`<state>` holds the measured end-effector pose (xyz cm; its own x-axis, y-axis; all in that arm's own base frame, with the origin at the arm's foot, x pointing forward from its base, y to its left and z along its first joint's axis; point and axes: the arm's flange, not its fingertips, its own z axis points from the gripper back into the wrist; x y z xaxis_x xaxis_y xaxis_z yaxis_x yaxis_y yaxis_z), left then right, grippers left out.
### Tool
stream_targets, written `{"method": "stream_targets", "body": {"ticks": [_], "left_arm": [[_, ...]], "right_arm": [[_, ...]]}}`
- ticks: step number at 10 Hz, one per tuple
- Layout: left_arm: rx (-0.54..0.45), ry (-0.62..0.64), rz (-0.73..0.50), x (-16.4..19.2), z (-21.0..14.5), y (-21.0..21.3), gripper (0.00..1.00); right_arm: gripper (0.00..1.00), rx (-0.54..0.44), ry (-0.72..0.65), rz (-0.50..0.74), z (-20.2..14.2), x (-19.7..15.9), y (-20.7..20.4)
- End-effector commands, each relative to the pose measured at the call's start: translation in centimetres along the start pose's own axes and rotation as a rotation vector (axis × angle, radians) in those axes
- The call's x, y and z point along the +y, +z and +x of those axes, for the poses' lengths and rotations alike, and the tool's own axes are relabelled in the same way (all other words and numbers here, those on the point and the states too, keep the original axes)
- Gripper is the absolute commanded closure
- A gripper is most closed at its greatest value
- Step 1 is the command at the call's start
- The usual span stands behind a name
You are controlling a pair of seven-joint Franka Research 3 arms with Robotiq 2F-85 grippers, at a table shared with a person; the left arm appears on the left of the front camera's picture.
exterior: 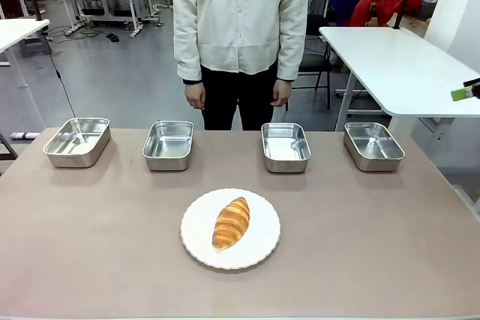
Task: Place the bread in the container.
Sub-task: Place the Butter Roll into the Airtight Container indicated by the human.
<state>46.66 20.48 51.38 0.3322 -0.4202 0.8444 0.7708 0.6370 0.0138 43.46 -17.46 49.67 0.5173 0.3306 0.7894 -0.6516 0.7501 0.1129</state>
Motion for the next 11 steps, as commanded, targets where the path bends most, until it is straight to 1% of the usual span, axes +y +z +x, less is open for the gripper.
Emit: {"method": "stream_targets", "body": {"ticks": [1, 3, 5, 11], "left_arm": [[-0.053, -0.002, 0.007, 0.2, 0.3, -0.3, 0.0], [-0.081, 0.039, -0.003, 0.2, 0.4, -0.7, 0.0], [-0.077, 0.064, -0.002, 0.1, 0.5, -1.2, 0.0], [-0.02, 0.075, 0.003, -0.3, 0.5, -1.8, 0.0]], "right_arm": [[0.0, -0.026, 0.016, 0.007, 0.4, -0.8, -0.2], [0.0, -0.035, 0.006, 0.001, 0.5, -0.8, -0.2], [0.0, -0.04, 0.002, -0.004, 0.7, -0.9, -0.2], [0.0, -0.043, -0.004, -0.008, 0.8, -1.0, -0.4]]}}
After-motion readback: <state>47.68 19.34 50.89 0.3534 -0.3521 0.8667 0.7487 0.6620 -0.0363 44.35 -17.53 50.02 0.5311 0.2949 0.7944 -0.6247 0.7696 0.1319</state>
